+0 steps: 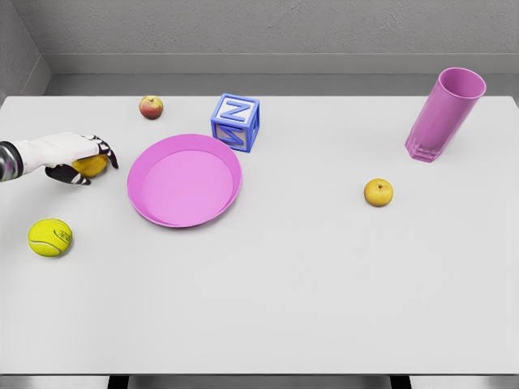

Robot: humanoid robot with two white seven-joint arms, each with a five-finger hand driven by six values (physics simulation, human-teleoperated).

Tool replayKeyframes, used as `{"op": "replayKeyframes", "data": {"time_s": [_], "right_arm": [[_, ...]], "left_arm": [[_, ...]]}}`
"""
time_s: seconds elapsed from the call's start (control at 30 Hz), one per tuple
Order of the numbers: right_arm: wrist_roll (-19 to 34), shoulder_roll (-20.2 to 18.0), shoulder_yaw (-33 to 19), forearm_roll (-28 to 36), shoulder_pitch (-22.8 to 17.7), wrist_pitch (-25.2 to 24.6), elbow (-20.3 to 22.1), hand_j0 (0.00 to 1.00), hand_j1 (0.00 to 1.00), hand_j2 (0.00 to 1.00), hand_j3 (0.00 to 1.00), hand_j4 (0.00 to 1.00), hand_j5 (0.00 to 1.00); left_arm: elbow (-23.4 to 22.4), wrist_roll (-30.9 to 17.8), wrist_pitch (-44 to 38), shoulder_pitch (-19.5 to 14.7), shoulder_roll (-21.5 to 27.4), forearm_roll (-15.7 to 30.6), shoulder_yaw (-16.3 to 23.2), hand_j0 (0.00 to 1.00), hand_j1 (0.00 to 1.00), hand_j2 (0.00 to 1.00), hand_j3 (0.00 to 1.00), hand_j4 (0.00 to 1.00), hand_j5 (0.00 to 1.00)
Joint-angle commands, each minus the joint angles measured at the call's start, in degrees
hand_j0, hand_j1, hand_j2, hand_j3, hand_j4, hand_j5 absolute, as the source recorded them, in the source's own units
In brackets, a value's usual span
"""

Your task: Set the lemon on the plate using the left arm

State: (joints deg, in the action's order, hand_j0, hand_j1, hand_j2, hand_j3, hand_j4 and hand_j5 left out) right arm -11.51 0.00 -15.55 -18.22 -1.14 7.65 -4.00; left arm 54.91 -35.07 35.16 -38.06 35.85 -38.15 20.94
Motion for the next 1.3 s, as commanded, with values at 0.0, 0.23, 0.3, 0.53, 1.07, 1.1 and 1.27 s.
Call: {"op": "replayKeyframes", "data": {"time_s": [0.0, 0.23, 0.3, 0.53, 1.07, 1.1, 1.27], "right_arm": [[0.0, 0.0, 0.0, 0.0, 0.0, 0.0, 0.0, 1.0, 1.0, 1.0, 1.0, 1.0, 1.0], [0.0, 0.0, 0.0, 0.0, 0.0, 0.0, 0.0, 1.0, 1.0, 1.0, 1.0, 1.0, 1.0], [0.0, 0.0, 0.0, 0.0, 0.0, 0.0, 0.0, 1.0, 1.0, 1.0, 1.0, 1.0, 1.0], [0.0, 0.0, 0.0, 0.1, 0.0, 0.0, 0.0, 1.0, 1.0, 1.0, 1.0, 1.0, 1.0], [0.0, 0.0, 0.0, 0.1, 0.0, 0.0, 0.0, 1.0, 1.0, 1.0, 1.0, 1.0, 1.0], [0.0, 0.0, 0.0, 0.0, 0.0, 0.0, 0.0, 1.0, 1.0, 1.0, 1.0, 1.0, 1.0], [0.0, 0.0, 0.0, 0.0, 0.0, 0.0, 0.0, 1.0, 1.0, 1.0, 1.0, 1.0, 1.0]], "left_arm": [[0.1, 0.1, -0.2, 0.0, 0.0, 0.5, -0.1, 0.57, 0.57, 0.57, 0.57, 0.57, 0.57], [0.2, 0.1, -0.2, -1.1, 0.2, 1.1, -0.8, 0.58, 0.58, 0.58, 0.58, 0.58, 0.58], [0.5, 0.1, -0.2, -1.6, 0.2, 2.5, -0.8, 0.58, 0.58, 0.58, 0.58, 0.58, 0.58], [5.8, 0.1, -0.2, -1.4, 0.2, 4.7, -1.7, 0.58, 0.58, 0.58, 0.58, 0.58, 0.58], [19.4, 0.1, -0.2, 0.0, -5.1, 6.0, 8.7, 0.58, 0.58, 0.58, 0.58, 0.58, 0.58], [19.4, 0.1, -0.2, 0.0, -5.2, 5.9, 8.9, 0.59, 0.59, 0.59, 0.59, 0.59, 0.59], [19.4, 0.1, -0.2, -0.3, -5.0, 6.3, 7.9, 1.0, 1.0, 1.0, 1.0, 1.0, 1.0]]}}
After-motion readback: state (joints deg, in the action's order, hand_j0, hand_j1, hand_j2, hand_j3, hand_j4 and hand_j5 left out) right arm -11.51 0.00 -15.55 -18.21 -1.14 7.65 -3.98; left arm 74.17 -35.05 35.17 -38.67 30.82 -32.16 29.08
